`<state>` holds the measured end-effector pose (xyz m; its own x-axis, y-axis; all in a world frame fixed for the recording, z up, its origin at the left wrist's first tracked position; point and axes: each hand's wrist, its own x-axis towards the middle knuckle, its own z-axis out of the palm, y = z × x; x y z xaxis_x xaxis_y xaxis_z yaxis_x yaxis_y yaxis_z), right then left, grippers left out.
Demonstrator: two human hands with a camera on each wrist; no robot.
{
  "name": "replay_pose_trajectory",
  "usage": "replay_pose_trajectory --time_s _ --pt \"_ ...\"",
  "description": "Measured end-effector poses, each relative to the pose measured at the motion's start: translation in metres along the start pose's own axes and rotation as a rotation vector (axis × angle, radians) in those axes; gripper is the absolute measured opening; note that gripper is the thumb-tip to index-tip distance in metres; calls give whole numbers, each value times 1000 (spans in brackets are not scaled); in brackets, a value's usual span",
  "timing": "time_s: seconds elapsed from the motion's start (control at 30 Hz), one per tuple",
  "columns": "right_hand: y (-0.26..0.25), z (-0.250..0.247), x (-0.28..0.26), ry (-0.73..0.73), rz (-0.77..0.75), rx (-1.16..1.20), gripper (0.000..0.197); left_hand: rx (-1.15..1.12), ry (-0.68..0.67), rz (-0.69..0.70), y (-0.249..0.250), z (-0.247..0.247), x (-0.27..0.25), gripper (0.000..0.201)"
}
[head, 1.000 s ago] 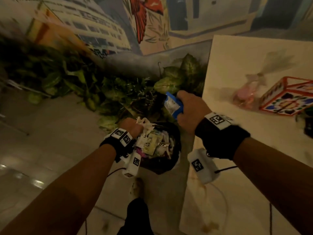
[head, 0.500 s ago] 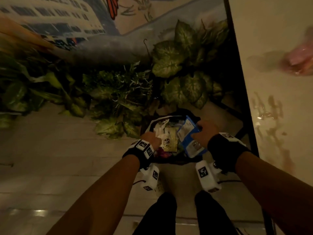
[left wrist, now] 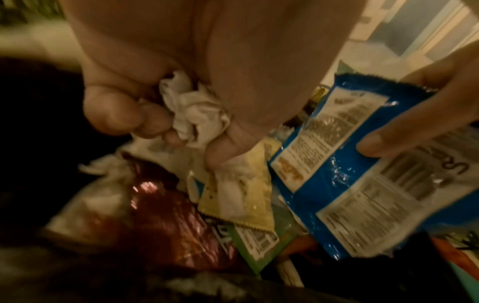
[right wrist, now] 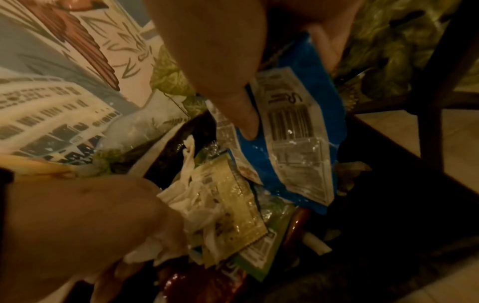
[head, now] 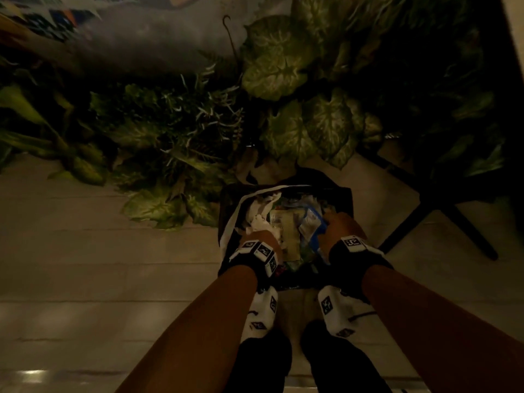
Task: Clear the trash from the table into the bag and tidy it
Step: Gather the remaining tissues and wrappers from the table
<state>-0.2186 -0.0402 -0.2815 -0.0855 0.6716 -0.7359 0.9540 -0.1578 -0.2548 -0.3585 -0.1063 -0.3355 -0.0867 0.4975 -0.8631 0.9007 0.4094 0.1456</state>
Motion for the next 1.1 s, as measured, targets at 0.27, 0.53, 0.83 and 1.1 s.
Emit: replay_pose_trajectory --time_s 0.27,0.53,0.83,1.1 --pt "5 35 46 -144 60 -35 30 151 30 102 -6 24 36 44" --pt "8 57 59 -199 193 148 42 -90 -43 27 -13 23 51 46" --pt "8 17 7 -123 302 294 84 -395 -21 -33 -19 -10 -7 75" --pt "4 -18 -42 -17 172 235 62 -396 122 -60 -16 -42 -66 38"
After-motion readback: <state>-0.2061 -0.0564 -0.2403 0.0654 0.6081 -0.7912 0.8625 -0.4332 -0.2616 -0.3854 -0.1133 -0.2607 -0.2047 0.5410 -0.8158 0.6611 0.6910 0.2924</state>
